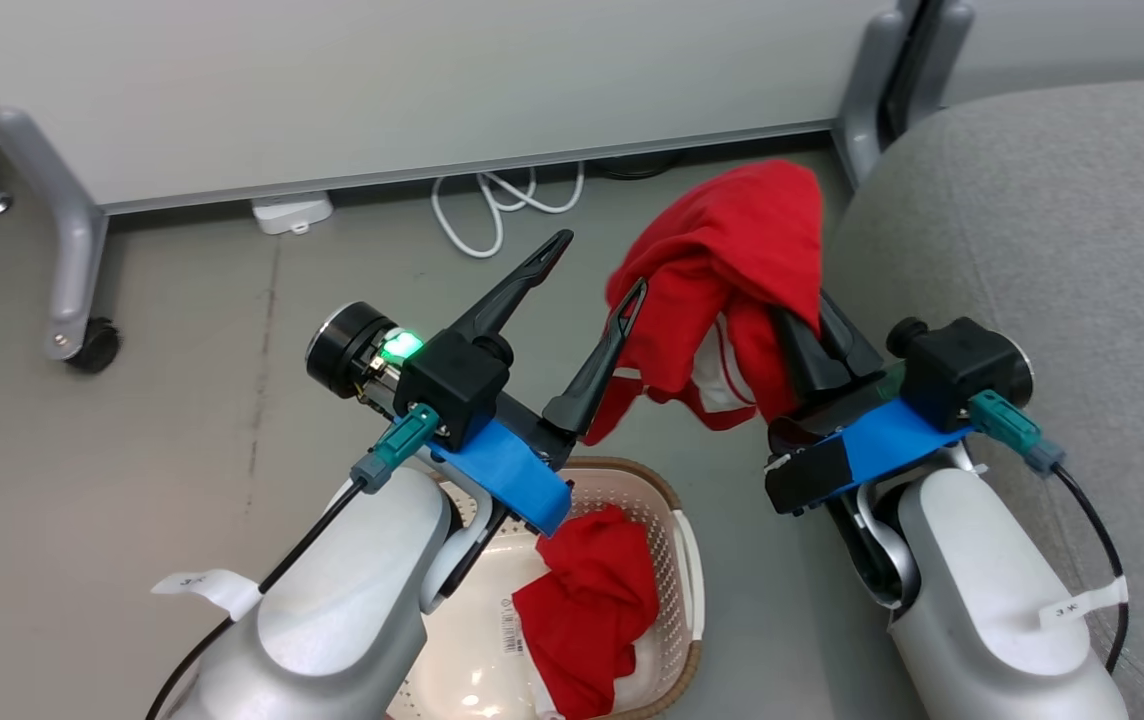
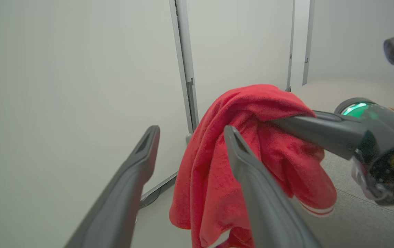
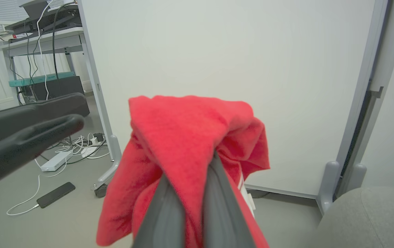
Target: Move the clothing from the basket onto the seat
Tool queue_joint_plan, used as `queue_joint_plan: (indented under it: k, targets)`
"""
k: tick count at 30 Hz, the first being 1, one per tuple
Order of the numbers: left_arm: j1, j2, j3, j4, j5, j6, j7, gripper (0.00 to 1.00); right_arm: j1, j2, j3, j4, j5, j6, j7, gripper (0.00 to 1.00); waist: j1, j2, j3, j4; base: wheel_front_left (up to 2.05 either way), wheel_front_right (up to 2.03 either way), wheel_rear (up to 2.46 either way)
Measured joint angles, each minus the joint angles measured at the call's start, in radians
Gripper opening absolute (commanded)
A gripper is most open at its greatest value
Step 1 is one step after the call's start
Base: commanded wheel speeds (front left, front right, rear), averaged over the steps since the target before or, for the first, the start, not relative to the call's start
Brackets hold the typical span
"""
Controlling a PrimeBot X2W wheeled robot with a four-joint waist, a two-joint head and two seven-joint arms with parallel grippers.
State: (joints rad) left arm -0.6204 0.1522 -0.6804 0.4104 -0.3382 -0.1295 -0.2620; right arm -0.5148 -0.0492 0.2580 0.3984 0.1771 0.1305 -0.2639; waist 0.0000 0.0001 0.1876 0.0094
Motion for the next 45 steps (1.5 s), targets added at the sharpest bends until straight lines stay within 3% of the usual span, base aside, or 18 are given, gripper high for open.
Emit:
queue_joint_plan:
  k: [26, 40, 45]
  targets:
    - [0.046, -0.004, -0.038, -0.015, 0.030, 0.000, -0.001, 1.00, 0.196, -0.001, -0.152, -0.184, -0.025, 0.000, 0.000, 0.00, 0.0000, 0.0000, 0.003, -0.291, 0.00, 0.00, 0.00]
    - [0.053, -0.005, -0.068, -0.018, 0.023, 0.000, -0.001, 1.00, 0.253, -0.001, -0.203, -0.231, -0.030, 0.000, 0.000, 0.00, 0.0000, 0.0000, 0.009, -0.348, 0.00, 0.00, 0.00]
    - [0.049, 0.009, -0.063, -0.025, 0.026, 0.000, -0.001, 1.00, 0.170, -0.001, -0.232, -0.254, -0.070, 0.000, 0.000, 0.00, 0.0000, 0.0000, 0.040, -0.344, 0.00, 0.00, 0.00]
